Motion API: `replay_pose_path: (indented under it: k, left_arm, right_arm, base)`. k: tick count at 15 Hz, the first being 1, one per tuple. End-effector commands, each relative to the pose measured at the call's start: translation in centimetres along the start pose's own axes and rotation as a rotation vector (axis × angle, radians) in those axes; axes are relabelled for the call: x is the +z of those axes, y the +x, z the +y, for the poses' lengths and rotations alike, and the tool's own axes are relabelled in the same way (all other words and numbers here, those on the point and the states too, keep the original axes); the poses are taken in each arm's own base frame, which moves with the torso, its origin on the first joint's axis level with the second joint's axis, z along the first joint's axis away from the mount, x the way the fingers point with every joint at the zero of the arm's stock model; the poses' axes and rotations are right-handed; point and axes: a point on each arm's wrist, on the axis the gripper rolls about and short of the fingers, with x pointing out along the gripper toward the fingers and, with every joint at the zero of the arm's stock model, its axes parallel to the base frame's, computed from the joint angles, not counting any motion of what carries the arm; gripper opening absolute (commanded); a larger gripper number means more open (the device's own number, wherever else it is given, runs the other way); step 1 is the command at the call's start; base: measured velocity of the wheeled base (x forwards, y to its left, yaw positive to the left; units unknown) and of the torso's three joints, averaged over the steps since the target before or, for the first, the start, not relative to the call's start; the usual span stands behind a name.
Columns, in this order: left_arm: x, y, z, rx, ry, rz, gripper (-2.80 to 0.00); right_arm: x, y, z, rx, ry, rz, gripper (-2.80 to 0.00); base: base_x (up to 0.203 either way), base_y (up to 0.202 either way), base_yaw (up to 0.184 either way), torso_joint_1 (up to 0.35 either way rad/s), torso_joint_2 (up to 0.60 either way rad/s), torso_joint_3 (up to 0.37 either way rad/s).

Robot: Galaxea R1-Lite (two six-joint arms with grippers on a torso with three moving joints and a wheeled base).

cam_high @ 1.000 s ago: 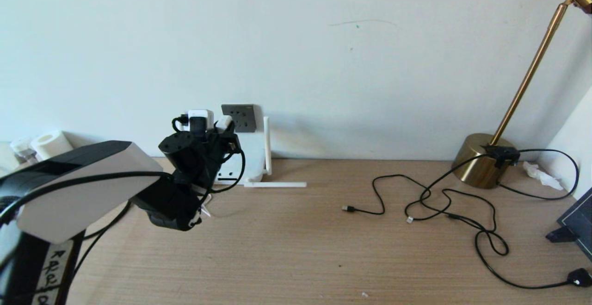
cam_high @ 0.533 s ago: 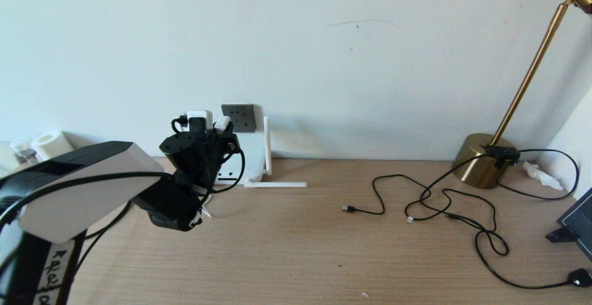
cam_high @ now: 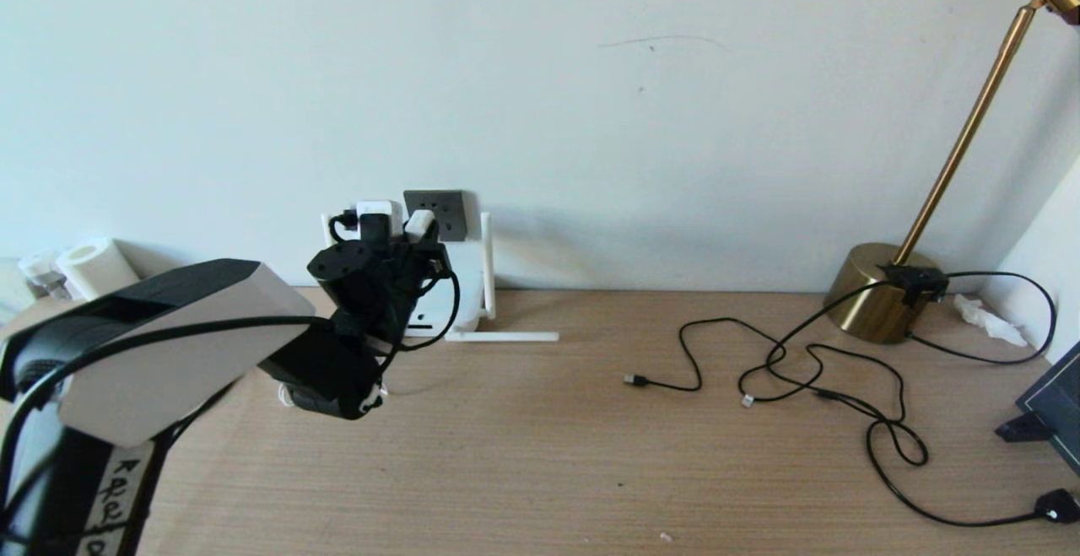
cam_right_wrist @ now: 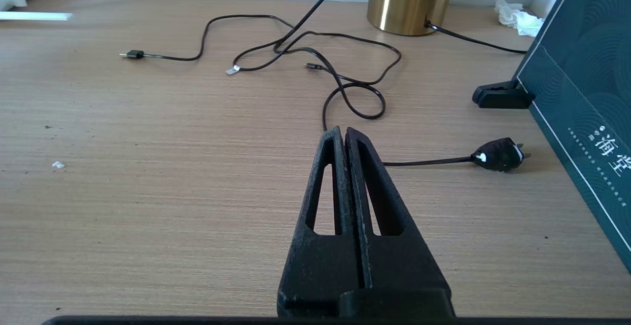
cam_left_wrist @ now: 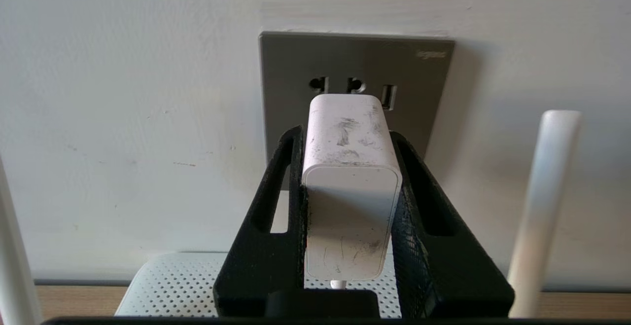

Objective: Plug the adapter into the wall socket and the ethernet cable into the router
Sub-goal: Plug plug into socket

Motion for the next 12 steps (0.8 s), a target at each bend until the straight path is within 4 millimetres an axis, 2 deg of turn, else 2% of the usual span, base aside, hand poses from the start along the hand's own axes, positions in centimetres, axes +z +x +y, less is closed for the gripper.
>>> replay_pose_path:
  k: [1,12]
  left_arm:
    - [-0.37,0.07,-0.11,0.001,-0.001,-0.003,-2.8]
    - [-0.53,0.77,-0.35,-0.001,0.001,-0.002,-2.8]
  right_arm:
    - [0.01,0.0,0.0,-0.001,0.0,-0.001,-2.8]
    - [0.01,0.0,0.0,-0.001,0.0,-0.001,-2.8]
  base:
    - [0.0,0.0,0.0,0.0,0.0,0.0]
    - [0.0,0.0,0.0,0.0,0.0,0.0]
